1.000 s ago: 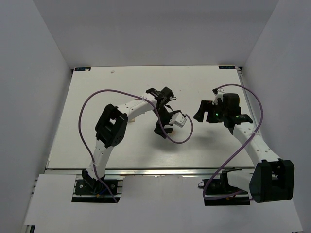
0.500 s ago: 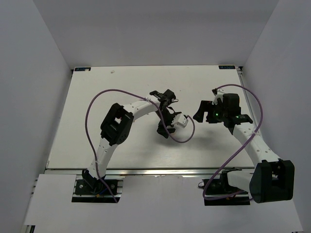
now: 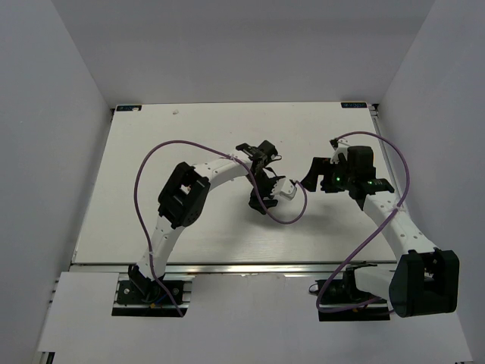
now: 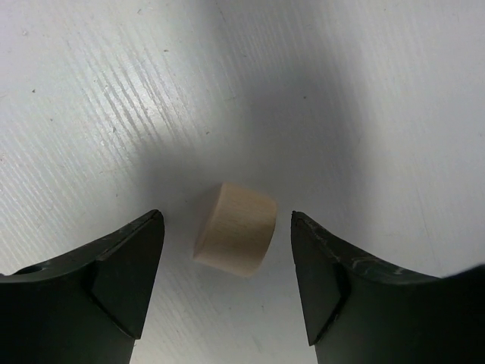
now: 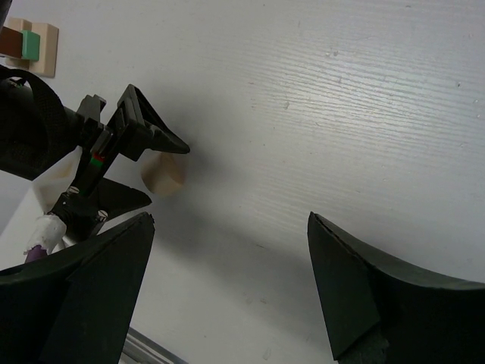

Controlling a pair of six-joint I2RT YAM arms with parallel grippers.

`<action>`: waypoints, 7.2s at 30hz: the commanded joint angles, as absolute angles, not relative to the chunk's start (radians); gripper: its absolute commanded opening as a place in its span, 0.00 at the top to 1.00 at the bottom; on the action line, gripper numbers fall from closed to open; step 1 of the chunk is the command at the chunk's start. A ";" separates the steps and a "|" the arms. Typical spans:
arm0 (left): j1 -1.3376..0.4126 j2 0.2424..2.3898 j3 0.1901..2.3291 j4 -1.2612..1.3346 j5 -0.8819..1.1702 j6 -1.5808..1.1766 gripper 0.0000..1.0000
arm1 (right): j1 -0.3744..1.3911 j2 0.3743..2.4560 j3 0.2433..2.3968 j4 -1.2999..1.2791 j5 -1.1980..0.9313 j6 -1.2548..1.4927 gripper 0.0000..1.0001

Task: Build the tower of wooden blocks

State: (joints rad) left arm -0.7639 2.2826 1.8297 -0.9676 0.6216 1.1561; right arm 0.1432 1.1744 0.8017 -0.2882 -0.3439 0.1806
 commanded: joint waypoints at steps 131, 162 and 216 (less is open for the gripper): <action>-0.210 1.652 1.479 -0.956 0.525 1.252 0.67 | 0.135 1.215 0.822 -0.310 -0.265 0.164 0.11; -0.210 1.663 1.470 -0.956 0.538 1.272 0.62 | 0.135 1.207 0.824 -0.314 -0.268 0.152 0.11; -0.210 1.674 1.450 -0.896 0.538 1.250 0.55 | 0.135 1.223 0.819 -0.318 -0.281 0.138 0.11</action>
State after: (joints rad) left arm -0.2066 1.6985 1.4609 -0.9066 0.5125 1.2533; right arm 0.1387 1.2312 0.8021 -0.3176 -0.2646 0.1493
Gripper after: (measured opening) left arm 0.450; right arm 0.894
